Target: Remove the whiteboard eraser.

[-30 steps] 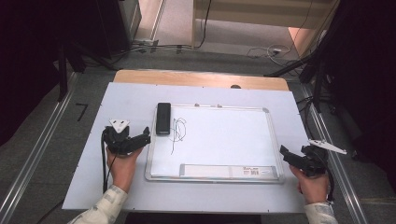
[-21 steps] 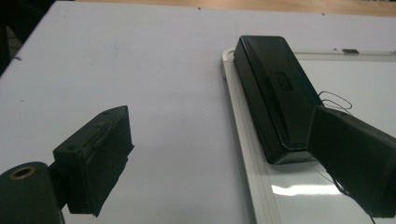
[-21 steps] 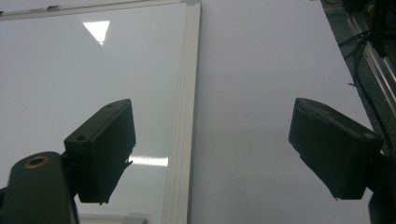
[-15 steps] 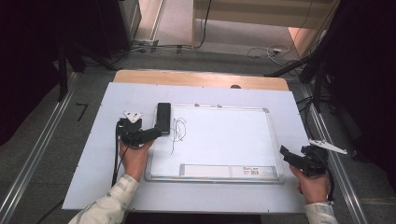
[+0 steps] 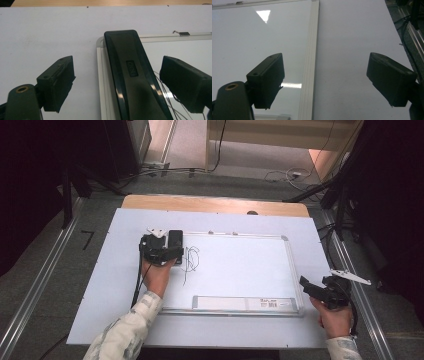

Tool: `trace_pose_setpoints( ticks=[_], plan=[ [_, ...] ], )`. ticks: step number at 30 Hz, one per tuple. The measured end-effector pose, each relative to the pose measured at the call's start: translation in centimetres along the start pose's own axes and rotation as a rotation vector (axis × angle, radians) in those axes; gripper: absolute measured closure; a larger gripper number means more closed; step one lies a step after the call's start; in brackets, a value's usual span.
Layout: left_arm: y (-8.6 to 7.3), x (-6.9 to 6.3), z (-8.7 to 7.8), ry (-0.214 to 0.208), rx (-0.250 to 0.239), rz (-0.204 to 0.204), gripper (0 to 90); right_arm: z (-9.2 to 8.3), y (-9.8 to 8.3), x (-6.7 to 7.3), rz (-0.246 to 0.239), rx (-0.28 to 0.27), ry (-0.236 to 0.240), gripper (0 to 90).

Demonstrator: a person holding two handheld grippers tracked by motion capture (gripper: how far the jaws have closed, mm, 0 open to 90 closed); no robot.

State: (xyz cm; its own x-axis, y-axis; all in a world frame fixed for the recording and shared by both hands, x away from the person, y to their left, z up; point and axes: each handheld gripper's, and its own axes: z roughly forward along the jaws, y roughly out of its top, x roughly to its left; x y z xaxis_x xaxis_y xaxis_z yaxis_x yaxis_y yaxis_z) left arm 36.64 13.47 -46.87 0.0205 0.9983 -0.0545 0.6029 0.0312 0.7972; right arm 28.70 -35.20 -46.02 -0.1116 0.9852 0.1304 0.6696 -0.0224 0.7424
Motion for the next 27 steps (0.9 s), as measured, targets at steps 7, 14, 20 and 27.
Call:
trace_pose_setpoints(
  ticks=[7, 14, 20, 27],
  plan=[
    [0.7, -0.6, 1.4, -0.003, 0.006, -0.003, 21.3, 0.0, 0.0, -0.1, 0.000, 0.002, -0.002, 13.4],
    [1.1, -1.2, 2.5, -0.022, 0.022, -0.002, 27.2, 0.0, 0.0, -0.2, 0.003, 0.002, -0.002, 13.4],
    [0.8, -1.5, 3.4, -0.003, 0.051, -0.003, 31.9, 0.0, 0.0, -0.2, 0.004, 0.001, -0.003, 13.4],
    [0.6, -1.2, 4.1, 0.002, 0.068, -0.008, 36.5, 0.1, 0.0, -0.3, 0.001, 0.003, -0.005, 13.5]
  ],
)
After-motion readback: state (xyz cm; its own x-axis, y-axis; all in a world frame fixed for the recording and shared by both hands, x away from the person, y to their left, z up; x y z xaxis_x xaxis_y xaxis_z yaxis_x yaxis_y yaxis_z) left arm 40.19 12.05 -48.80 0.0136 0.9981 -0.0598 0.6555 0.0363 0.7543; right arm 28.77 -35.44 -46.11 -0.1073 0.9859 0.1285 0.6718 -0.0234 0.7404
